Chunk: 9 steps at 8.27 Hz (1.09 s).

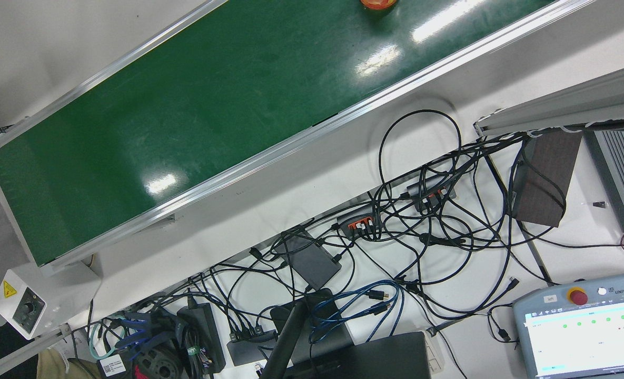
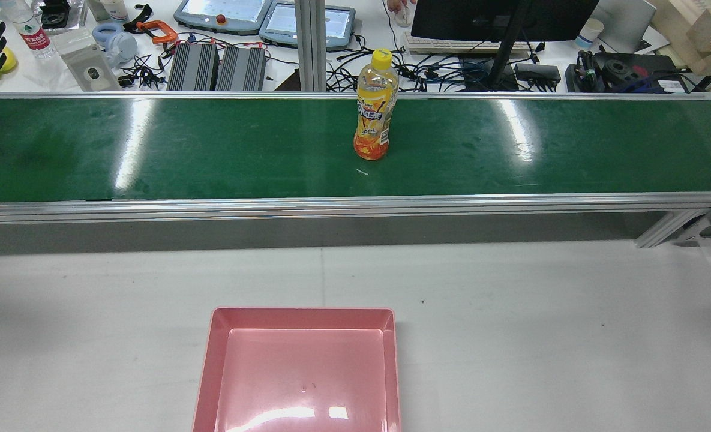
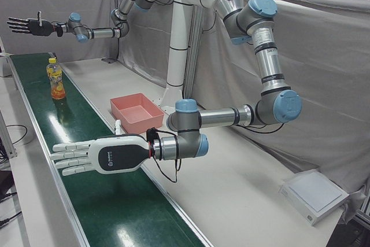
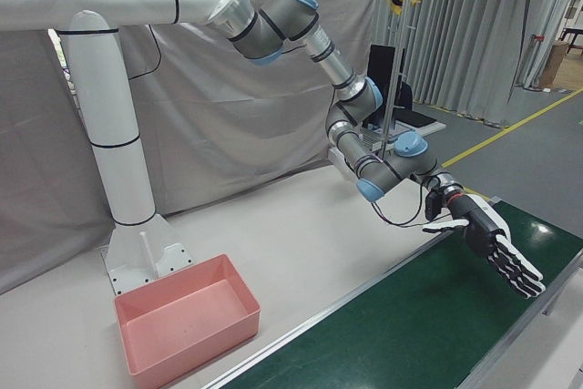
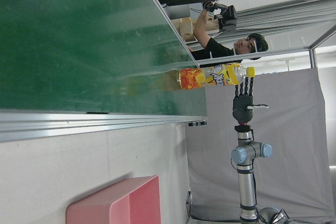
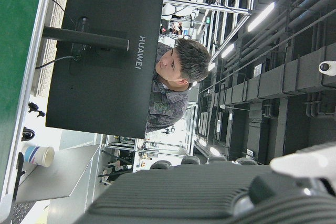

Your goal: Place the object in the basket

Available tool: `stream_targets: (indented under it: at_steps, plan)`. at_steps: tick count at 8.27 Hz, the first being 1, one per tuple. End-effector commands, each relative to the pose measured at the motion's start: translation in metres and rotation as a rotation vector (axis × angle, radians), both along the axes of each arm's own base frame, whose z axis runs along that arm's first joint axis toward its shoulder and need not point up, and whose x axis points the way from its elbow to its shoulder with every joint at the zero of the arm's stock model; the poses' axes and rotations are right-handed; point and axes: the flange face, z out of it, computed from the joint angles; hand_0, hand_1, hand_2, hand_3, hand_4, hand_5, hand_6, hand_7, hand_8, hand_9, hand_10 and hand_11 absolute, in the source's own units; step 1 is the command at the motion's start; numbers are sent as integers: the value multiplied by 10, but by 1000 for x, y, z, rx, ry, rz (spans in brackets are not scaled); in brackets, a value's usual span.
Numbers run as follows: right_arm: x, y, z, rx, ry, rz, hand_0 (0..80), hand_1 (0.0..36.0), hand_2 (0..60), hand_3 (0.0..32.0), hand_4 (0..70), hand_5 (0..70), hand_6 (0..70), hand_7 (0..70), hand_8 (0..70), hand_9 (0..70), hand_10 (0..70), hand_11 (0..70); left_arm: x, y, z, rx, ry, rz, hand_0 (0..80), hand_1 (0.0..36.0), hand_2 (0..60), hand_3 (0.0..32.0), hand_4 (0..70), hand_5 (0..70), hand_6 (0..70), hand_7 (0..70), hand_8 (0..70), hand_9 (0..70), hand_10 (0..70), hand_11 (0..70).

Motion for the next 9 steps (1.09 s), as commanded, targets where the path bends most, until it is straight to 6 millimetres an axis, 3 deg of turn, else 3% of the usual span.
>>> stream_targets:
  at_steps: [1,3,9]
  plan:
    - [0,0,0,0,0,0,0,0,0,0,0,0,0,0,0,0,0,0,-2,-2,7,21,26,-54,600,104,0,0,0,4,0,0,0,0,0,0]
    - [0,0,0,-2,0,0,0,0,0,0,0,0,0,0,0,0,0,0,-8,1,22,18,48,-103,589,98,0,0,0,0,0,0,0,0,0,0]
    - [0,0,0,0,0,0,0,0,0,0,0,0,0,0,0,0,0,0,-6,2,18,-18,32,-90,614,112,0,0,0,41,0,0,0,0,0,0]
